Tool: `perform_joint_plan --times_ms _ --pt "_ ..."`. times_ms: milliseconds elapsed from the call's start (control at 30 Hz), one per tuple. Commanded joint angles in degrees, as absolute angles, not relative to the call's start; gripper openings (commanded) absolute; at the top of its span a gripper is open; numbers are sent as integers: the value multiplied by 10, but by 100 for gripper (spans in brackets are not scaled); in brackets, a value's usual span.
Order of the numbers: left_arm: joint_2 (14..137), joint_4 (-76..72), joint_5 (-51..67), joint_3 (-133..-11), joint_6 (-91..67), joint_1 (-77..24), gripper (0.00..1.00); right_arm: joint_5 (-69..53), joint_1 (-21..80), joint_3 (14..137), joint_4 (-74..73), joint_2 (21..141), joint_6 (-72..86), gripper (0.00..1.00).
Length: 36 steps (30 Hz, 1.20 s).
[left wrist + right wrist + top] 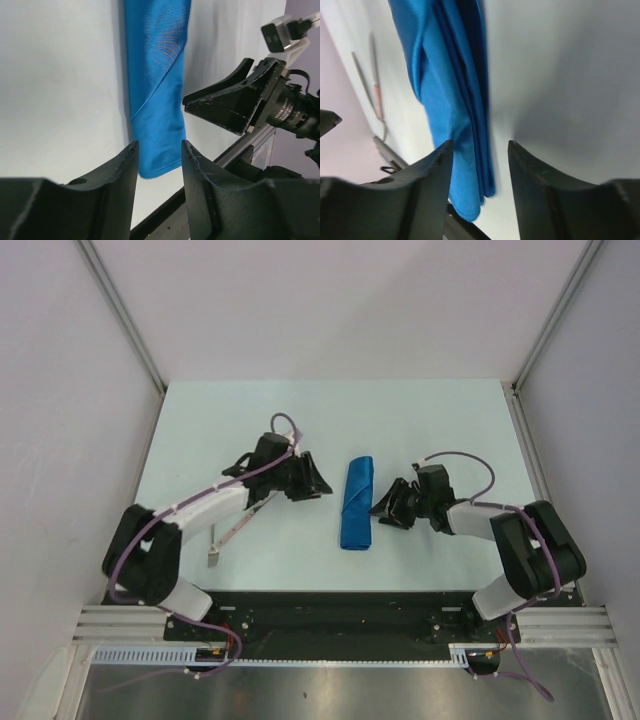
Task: Fold the napkin into a case and place the utensils inside
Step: Turn over the smaller rectangle-folded napkin at the center of the board, then move the smaller rectangle folded napkin to the center of the board.
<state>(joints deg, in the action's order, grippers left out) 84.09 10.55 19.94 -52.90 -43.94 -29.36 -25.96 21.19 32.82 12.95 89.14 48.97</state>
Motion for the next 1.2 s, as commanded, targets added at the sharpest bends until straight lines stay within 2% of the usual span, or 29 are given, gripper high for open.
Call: perform_joint_plan --times_ms 0,33,100,200,233,300,400,467,700,767,867,967,1000,1033,1100,1167 --pt "937 4 255 -604 -440 -328 41 -223 192 339 -28 791 353 55" --pt "955 4 252 -616 -441 -335 38 -214 195 342 -45 774 338 59" --pt "993 -18 241 -641 -440 -338 34 -214 199 352 -78 748 323 59" --pt "1030 -35 245 -682 -441 -339 31 -244 222 363 -69 751 330 53" --pt "1054 -38 249 -692 -442 -341 30 -254 230 365 -62 758 331 47" --pt "1083 -50 267 -724 -447 -345 29 -258 246 365 -40 769 337 44" --pt "1128 -56 265 -757 -453 -352 26 -272 265 347 19 795 348 31" --pt "1165 -60 271 -773 -461 -353 26 -280 271 332 43 815 347 27" --pt "1260 -4 255 -859 -421 -359 24 -283 269 276 90 851 348 23" --pt "1268 51 245 -890 -398 -359 24 -287 269 272 96 849 351 23" --pt "1266 118 232 -933 -351 -359 26 -288 272 278 91 843 351 23" --pt "1217 138 225 -923 -328 -359 40 -288 264 292 55 812 337 25" --pt "1183 142 224 -917 -326 -360 49 -284 262 294 26 802 334 30" --pt "1164 147 224 -912 -326 -360 52 -280 258 305 9 792 330 33" --pt "1134 176 222 -904 -325 -360 58 -271 254 321 -61 785 305 39" --pt "1086 193 220 -881 -325 -360 58 -263 256 337 -90 785 292 43"
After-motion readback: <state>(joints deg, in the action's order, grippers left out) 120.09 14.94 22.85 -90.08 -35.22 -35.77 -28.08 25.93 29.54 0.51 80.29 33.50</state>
